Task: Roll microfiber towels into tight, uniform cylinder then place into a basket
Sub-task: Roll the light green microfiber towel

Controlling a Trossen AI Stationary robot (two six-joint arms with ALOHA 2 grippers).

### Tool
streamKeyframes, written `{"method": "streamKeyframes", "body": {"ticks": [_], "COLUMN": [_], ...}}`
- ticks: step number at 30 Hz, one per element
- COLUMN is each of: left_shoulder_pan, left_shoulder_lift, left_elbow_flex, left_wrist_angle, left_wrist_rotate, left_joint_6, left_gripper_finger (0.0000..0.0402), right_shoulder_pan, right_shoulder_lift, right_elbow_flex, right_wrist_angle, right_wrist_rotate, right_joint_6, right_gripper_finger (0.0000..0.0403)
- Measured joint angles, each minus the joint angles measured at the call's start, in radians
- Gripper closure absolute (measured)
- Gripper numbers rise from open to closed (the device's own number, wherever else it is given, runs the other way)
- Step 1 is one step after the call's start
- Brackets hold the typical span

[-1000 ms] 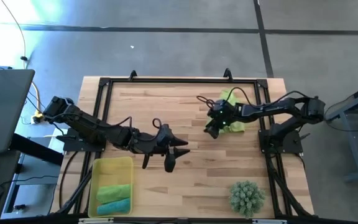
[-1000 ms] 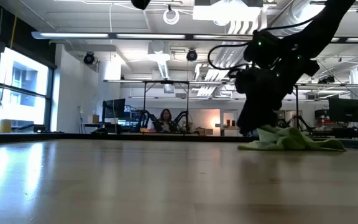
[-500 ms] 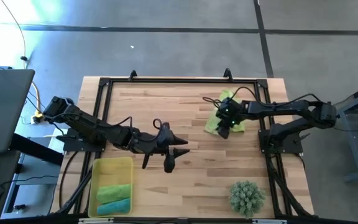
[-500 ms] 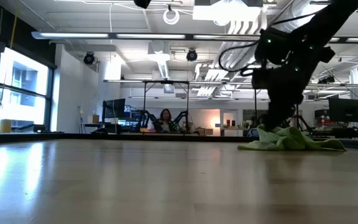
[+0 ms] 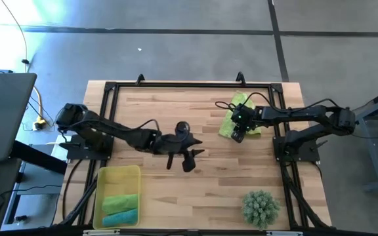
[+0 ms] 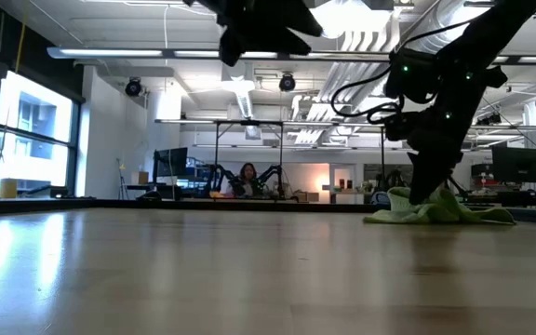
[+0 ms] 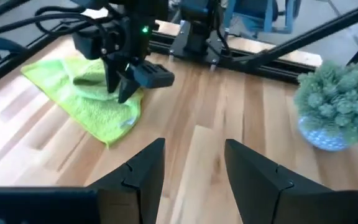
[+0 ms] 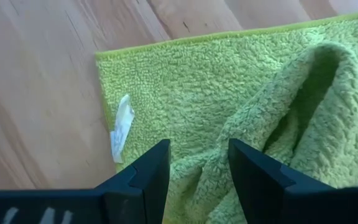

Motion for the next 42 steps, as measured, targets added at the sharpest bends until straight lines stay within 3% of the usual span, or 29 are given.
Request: {"method": "streamKeyframes", "body": {"ticks": [7,12,21,29,42], "left_shoulder_pan": [0.117,0.163,0.163,0.173,0.197], "left_shoulder_lift": [0.035,0.077,0.201,0.281,0.39], "left_elbow_flex": [0.0,-0.002,0.001,0.001,0.001], "left_wrist_angle": [-0.007,-0.01,0.074,0.213,0.223], "left_wrist_rotate": [0.111,0.126,0.128,0.129,0.122], "left_joint_6": [0.081,0.078,0.02,0.033,0.282], "left_gripper_finger": [0.0245,0.0245,0.0245,0.0245,0.0245], "right_shoulder_pan": [0.0,0.0,0.051,0.116,0.215], "right_shoulder_lift": [0.0,0.0,0.085,0.204,0.217], "right_elbow_flex": [0.0,0.0,0.0,0.005,-0.003], "right_wrist_angle": [0.008,0.012,0.002,0.118,0.394], "right_wrist_rotate": [0.002,0.003,0.071,0.091,-0.052], "right_joint_6": [0.029,0.042,0.08,0.128,0.092], "right_gripper_finger": [0.0247,0.0247,0.0247,0.0247,0.0247]}}
